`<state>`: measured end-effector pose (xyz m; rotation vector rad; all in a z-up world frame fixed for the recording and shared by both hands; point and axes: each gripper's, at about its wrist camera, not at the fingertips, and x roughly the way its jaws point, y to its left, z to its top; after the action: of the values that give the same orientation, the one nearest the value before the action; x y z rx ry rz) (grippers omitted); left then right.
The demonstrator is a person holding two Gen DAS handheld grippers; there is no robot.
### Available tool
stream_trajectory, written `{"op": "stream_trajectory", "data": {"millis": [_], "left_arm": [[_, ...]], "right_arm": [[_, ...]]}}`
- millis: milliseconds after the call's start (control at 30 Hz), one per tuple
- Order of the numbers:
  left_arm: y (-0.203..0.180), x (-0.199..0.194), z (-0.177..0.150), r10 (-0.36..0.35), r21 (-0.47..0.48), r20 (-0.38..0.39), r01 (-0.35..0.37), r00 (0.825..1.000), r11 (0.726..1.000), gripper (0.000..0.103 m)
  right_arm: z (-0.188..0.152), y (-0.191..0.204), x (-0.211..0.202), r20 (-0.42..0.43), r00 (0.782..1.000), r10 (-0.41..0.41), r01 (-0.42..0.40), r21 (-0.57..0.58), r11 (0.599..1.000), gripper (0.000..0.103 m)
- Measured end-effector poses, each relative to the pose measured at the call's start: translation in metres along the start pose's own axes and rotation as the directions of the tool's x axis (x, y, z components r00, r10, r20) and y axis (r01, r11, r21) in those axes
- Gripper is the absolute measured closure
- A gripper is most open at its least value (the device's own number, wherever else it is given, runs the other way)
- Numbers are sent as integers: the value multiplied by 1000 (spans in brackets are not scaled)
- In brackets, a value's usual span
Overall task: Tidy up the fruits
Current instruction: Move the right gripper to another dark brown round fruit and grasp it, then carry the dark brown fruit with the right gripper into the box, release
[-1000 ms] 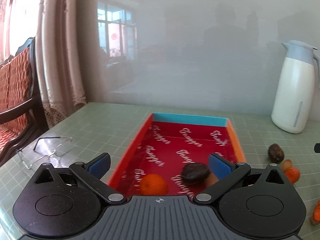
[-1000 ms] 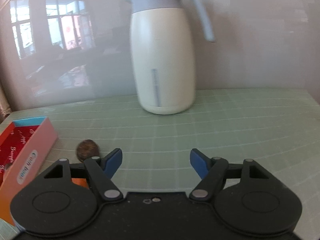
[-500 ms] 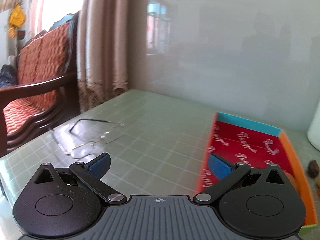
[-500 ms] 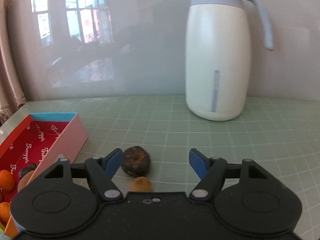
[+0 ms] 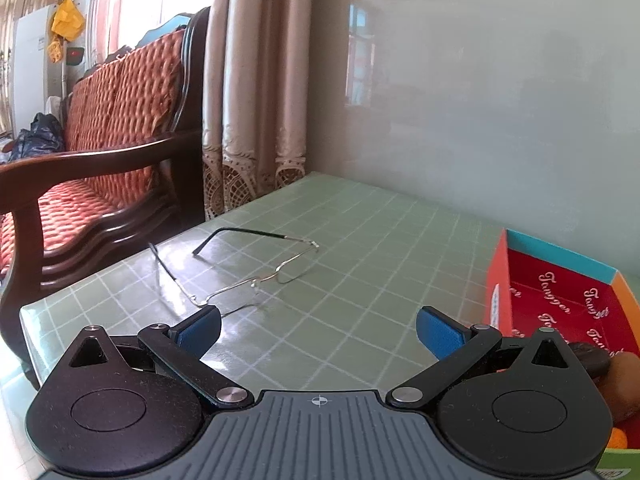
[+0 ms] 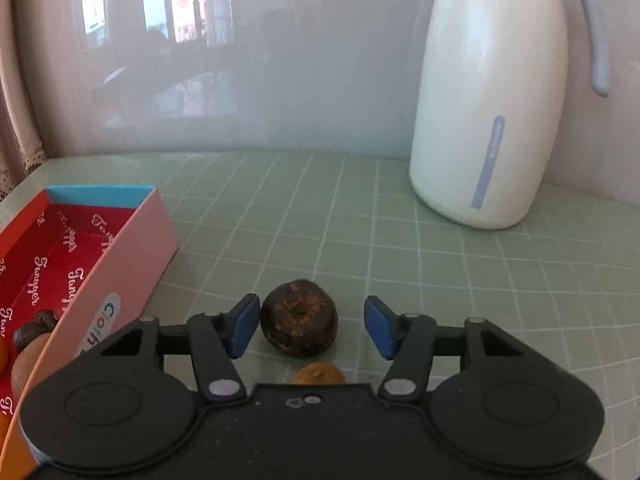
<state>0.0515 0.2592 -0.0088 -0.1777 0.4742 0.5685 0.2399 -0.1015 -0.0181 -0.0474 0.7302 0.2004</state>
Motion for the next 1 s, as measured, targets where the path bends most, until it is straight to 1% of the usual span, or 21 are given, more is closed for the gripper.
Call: {"op": "stream_trajectory", "data": {"millis": [33, 67, 133, 267, 500, 600, 800, 1000], "left_arm": [[2, 0, 0, 4, 0, 0, -4, 1000, 1000, 0], [4, 0, -1, 7, -2, 0, -7, 1000, 1000, 0], [9, 0, -1, 12, -8, -4, -12, 1000, 1000, 0], [15, -1, -3, 23, -12, -6, -23, 1000, 1000, 0], [19, -5, -3, 29, -15, -3, -29, 1000, 999, 0], [17, -7, -2, 26, -9, 3, -26, 1000, 1000, 0], [15, -11, 0, 39, 8, 10, -39, 999, 999, 0], [19, -14, 1, 59, 16, 9, -59, 998, 998, 0]], "right_arm": [[0, 2, 2, -9, 1000, 3, -3, -2, 1000, 61], [0, 4, 3, -15, 1000, 3, -3, -5, 1000, 62], [0, 7, 7, -35, 999, 1, -1, -6, 1000, 62], [1, 9, 8, -34, 999, 19, -19, -1, 1000, 64], [3, 13, -9, 18, 1000, 15, -15, -18, 1000, 64], [6, 15, -21, 40, 999, 27, -26, -25, 999, 64], [11, 35, -46, 93, 991, 92, -86, -60, 994, 64], [9, 69, -59, 110, 977, 182, -169, -119, 978, 64]]}}
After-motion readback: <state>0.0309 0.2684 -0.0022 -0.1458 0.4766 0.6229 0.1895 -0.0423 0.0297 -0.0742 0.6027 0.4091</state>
